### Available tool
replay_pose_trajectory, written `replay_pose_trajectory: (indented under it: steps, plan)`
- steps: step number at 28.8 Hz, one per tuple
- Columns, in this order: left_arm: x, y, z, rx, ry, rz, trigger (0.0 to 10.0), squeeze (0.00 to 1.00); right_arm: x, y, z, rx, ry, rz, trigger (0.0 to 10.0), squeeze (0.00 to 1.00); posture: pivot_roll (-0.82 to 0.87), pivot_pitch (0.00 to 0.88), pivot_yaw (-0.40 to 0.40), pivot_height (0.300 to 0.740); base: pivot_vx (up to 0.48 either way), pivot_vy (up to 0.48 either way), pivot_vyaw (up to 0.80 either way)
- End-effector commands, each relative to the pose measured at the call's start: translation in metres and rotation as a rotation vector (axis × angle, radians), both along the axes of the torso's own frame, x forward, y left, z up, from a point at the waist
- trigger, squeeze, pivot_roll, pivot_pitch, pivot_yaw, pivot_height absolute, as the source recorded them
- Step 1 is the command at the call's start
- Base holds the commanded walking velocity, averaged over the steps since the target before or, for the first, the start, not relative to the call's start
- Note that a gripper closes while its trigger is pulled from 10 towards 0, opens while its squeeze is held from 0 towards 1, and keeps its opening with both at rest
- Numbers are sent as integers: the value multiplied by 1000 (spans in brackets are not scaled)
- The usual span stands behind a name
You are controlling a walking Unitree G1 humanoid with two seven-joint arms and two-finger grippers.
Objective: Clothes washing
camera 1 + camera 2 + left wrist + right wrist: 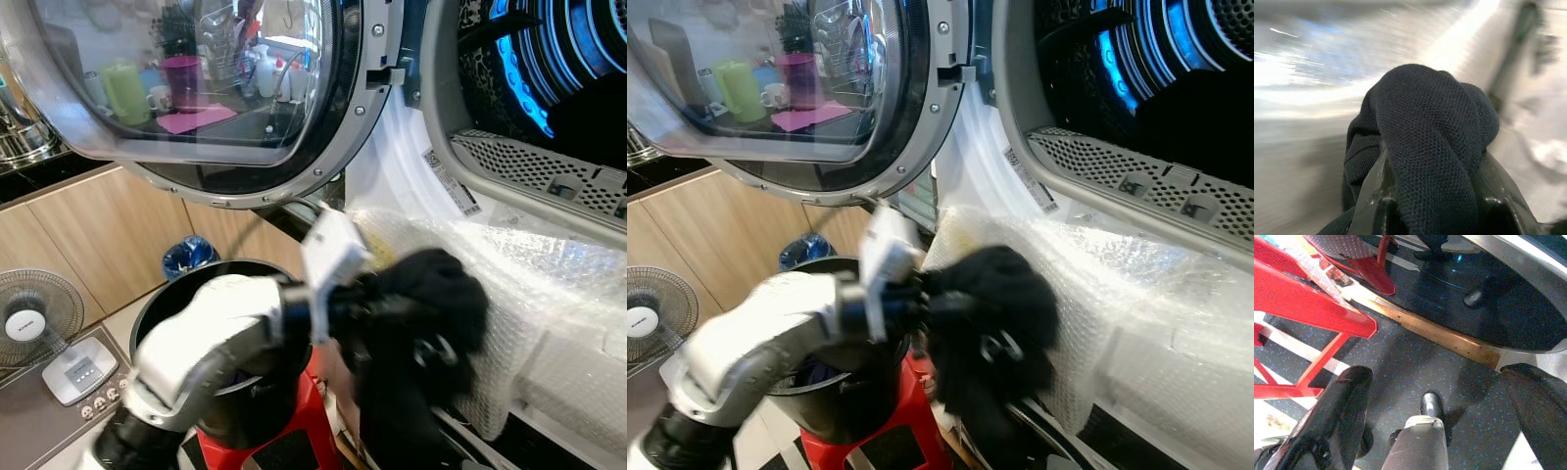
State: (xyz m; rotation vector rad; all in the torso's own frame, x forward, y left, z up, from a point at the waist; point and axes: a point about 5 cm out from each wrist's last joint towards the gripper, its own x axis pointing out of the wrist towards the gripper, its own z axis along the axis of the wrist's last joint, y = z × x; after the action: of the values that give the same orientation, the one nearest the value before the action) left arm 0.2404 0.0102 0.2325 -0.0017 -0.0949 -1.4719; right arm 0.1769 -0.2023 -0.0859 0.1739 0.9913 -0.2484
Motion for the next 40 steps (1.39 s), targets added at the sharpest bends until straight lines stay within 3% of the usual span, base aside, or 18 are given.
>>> replay_pose_trajectory:
  steps: [1,6,9,12,15,17,22,27,31,35,40]
  plan:
    - [-6,0,-6,16,-13,-28,0,0,-7,2,-3,17,13,-11,10000,0,6,0,87,740,0,0,0]
    - [-1,12,-23,48,31,40,0,0,-8,0,-3,17,14,42,10000,0,16,0,82,740,0,0,0]
    - [5,25,-41,80,52,156,0,0,-9,-3,-3,12,17,181,10000,0,21,0,65,740,0,0,0]
    - [5,26,-42,71,63,173,0,0,-10,-7,-2,-17,30,239,10000,0,20,4,53,740,0,0,0]
    - [6,34,-44,64,64,234,0,0,-9,-16,1,-68,40,374,10000,0,20,14,37,740,0,0,0]
    - [6,36,-44,62,66,246,0,0,-8,-17,1,-71,40,383,10000,0,19,16,35,740,0,0,0]
    - [17,58,-39,23,47,383,0,0,0,-32,10,-153,30,530,10000,0,20,30,20,740,0,0,0]
    - [29,74,-43,89,20,401,0,0,15,-30,19,-140,-47,660,10000,0,-7,30,15,740,0,0,0]
    - [32,76,-45,114,13,392,0,0,23,-44,31,-172,-74,753,10000,0,-22,31,16,740,0,0,0]
    - [29,77,-50,141,18,354,0,0,27,-56,42,-95,-122,823,10000,0,-19,36,14,740,0,0,0]
    - [22,72,-63,190,22,314,0,0,23,-65,58,132,-167,949,10000,0,-25,36,19,740,0,0,0]
